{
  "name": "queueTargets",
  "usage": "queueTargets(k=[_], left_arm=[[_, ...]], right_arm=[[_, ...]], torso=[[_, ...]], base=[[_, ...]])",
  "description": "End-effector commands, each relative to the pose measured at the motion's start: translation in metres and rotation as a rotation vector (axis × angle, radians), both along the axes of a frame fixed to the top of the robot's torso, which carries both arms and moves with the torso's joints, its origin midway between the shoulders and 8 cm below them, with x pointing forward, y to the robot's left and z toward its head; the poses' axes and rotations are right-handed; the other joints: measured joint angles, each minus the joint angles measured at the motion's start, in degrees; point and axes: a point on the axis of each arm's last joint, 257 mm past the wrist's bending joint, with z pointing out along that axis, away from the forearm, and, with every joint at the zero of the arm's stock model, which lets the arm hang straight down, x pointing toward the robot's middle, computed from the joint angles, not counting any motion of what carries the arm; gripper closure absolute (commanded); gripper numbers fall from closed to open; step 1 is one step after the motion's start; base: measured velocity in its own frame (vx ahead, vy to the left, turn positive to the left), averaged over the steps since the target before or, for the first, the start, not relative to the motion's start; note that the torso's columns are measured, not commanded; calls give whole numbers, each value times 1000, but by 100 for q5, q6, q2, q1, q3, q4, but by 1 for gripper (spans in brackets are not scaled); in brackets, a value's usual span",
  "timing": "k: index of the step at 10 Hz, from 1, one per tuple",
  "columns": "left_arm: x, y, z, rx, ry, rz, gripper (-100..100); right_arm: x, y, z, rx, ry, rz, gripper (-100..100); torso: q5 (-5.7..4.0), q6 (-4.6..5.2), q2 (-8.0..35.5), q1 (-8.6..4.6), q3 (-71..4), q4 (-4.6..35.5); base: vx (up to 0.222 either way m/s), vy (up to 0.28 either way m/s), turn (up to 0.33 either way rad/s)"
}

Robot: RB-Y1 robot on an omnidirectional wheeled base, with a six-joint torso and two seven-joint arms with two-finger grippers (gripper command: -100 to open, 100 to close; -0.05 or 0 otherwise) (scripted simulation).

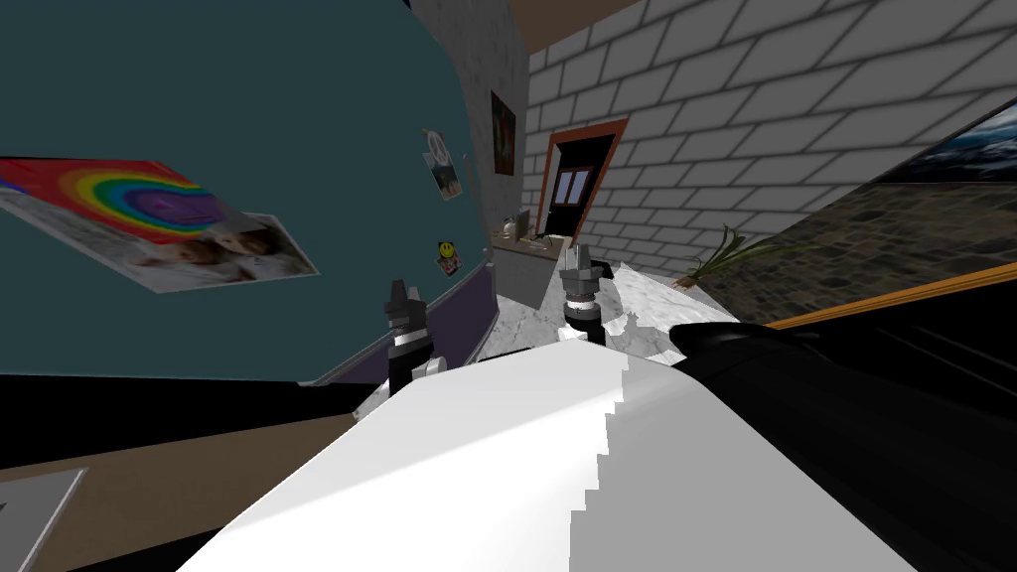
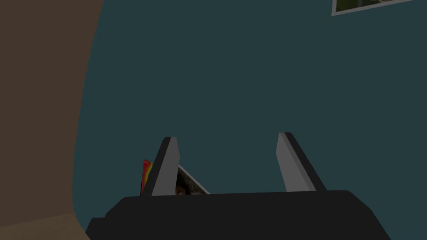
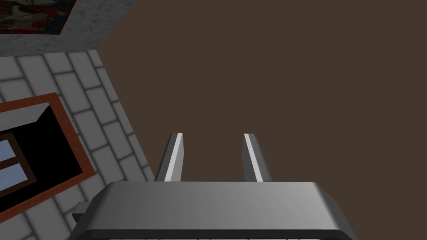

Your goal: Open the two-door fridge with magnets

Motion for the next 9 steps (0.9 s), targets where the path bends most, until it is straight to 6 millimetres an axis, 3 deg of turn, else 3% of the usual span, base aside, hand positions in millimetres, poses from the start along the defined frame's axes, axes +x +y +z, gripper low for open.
queueTargets(k=[1,2,3,5,9], left_arm=[[0,0,0,0,0,0,0],[0,0,0,0,0,0,0],[4,-3,-2,45,18,-16,-100],[13,-6,-5,111,50,-29,-100],[35,-2,-9,201,110,-15,-100]], right_arm=[[0,0,0,0,0,0,0],[0,0,0,0,0,0,0],[0,0,0,0,0,0,0],[0,0,0,0,1,0,0],[0,0,0,0,1,0,0]], torso=[[0,0,423,0,-846,423],[0,0,846,0,-1692,846],[0,0,1269,0,-2538,1269],[1,1,1508,1,-3049,1512],[0,0,1527,2,-3080,1535]], base=[[0,0,0],[0,0,0],[16,-5,-42],[33,-7,-91],[62,-12,-109]])
